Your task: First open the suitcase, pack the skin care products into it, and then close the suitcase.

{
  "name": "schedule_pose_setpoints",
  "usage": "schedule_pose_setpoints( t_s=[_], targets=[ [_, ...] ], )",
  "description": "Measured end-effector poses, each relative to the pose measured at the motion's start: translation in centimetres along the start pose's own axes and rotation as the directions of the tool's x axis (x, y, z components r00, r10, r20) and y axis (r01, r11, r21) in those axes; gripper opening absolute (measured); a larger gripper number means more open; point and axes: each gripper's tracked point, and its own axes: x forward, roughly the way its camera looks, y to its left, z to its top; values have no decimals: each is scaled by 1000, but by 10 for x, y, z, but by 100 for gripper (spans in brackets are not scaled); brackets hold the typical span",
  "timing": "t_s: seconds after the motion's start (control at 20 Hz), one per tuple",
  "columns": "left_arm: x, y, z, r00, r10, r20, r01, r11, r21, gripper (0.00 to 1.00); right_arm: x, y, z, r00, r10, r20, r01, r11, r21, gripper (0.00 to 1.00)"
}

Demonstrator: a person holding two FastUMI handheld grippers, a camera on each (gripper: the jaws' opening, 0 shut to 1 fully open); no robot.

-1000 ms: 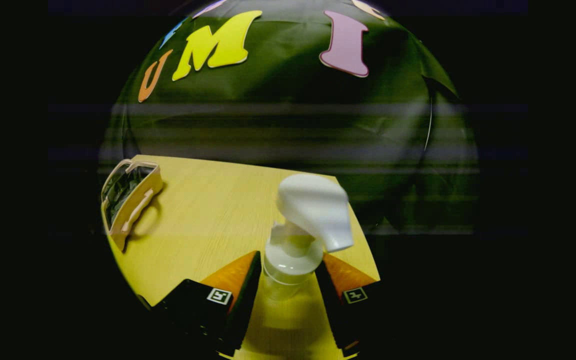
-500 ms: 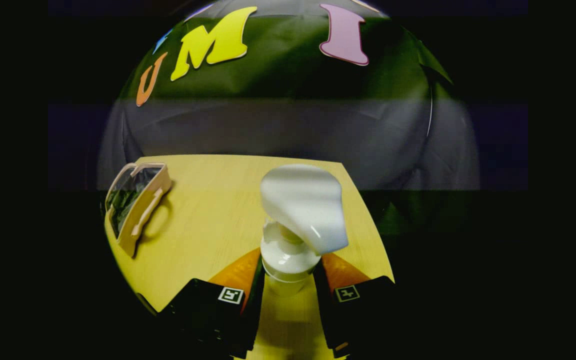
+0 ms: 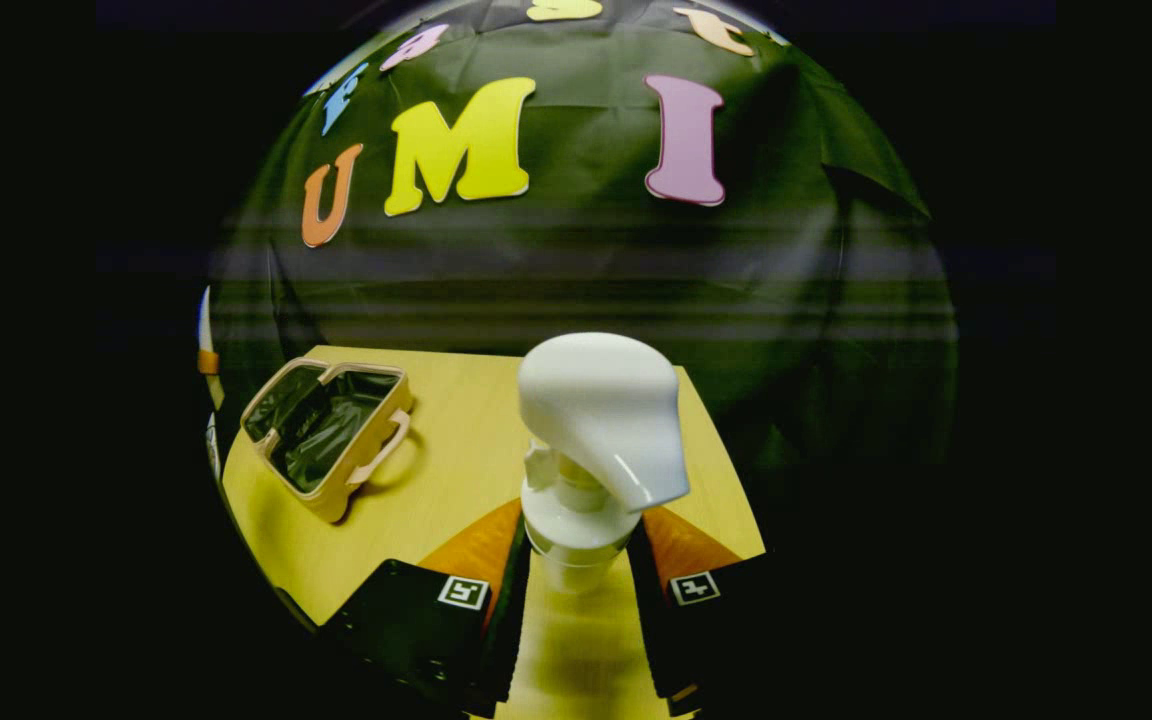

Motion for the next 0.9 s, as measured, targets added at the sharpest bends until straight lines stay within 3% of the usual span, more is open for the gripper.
schedule_pose_setpoints(
  t_s=[0.25, 0.45, 0.9],
  targets=[
    [82, -11, -18, 995, -72, -69, 76, 996, 50, 43, -67, 5, -17, 998, -53, -17, 53, 998, 19, 49],
    [136, -12, -62, 976, -83, -202, 91, 995, 32, 43, -102, 3, -29, 994, -106, -35, 106, 994, -1, 49],
    [165, -13, -128, 893, -22, -449, 72, 993, 93, 43, -113, 17, -39, 990, -117, -80, 116, 993, -15, 49]
  ],
)
